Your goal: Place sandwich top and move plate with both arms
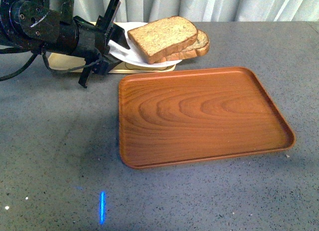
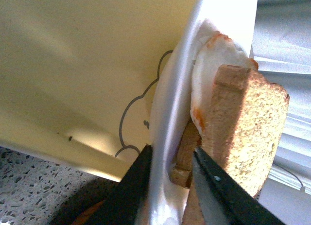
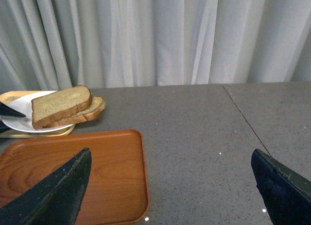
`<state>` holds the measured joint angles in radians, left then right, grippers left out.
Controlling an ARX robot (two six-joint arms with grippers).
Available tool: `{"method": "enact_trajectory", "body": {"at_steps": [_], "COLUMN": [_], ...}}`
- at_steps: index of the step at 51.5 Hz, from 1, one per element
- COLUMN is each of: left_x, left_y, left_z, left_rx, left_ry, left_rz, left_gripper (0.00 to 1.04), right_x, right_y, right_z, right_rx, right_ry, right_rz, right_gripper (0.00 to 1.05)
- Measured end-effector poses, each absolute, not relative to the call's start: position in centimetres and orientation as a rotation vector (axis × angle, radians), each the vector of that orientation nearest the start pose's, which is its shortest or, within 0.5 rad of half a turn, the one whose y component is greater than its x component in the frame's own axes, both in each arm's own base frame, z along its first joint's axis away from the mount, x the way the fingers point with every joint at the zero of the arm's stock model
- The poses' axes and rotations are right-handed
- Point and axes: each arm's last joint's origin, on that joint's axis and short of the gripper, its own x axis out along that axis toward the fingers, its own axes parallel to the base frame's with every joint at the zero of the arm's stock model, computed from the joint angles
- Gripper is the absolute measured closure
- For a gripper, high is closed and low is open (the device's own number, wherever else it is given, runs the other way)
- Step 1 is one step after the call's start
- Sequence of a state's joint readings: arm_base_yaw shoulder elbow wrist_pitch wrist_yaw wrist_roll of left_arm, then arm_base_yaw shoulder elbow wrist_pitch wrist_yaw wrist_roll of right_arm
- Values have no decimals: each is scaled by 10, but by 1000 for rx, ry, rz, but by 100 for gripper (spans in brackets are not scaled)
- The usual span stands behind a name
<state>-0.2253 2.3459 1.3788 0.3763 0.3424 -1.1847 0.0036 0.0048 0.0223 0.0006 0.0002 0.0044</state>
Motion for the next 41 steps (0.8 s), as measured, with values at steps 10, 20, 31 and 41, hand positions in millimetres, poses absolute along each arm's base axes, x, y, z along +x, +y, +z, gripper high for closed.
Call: {"method": "enact_trajectory", "body": {"at_steps": [10,20,31,41], "left_x": [450,417,347,295], "left_y": [-103,-66,-14,-1], "left_z": [71,92,113,124], "left_rx": [-1147,-1120,-1046,-653], "left_ry": [844,744,549,174], "left_rz": [-163,-212,-287,-157], "left_gripper": [47,11,9,25], "right_x": [97,97,97,97], "right_y": [0,0,0,0], "right_z": [171,171,171,171], "right_rx": [5,5,5,4], "right_ry": [-18,-18,-18,-18], "right_rz": [3,3,4,4], "right_gripper": [9,9,9,9]}}
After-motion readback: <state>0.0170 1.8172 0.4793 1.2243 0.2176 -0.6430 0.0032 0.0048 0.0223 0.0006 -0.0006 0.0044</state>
